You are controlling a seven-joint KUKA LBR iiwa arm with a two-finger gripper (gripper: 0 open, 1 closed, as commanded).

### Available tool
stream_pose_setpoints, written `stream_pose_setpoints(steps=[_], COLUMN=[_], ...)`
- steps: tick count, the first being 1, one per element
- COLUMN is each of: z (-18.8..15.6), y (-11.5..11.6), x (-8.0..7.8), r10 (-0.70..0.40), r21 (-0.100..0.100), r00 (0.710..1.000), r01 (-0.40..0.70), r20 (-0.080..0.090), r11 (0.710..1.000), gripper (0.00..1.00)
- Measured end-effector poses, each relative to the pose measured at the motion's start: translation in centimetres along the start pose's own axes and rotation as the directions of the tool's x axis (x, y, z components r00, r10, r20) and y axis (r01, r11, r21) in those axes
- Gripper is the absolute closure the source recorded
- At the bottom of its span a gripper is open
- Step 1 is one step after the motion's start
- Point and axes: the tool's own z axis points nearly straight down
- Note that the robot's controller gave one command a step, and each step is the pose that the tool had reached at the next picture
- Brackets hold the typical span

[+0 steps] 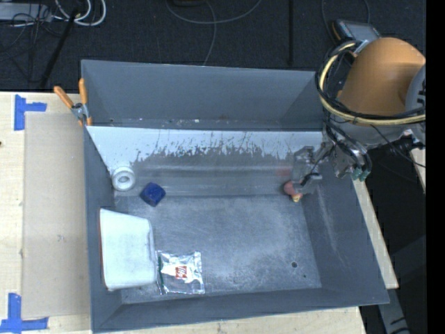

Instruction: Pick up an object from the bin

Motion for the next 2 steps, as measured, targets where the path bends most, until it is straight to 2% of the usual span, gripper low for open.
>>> stream_pose_setpoints(steps=[1, 2], z=[0.0, 10.8], y=[0.0, -6.4], x=[0.0, 0.9], r10=[-0.002, 0.099], r21=[0.000, 0.001], r00=[1.000, 0.995], r01=[0.002, -0.099], r20=[0.000, -0.008], r11=[1.000, 0.995], gripper=[0.00, 0.00])
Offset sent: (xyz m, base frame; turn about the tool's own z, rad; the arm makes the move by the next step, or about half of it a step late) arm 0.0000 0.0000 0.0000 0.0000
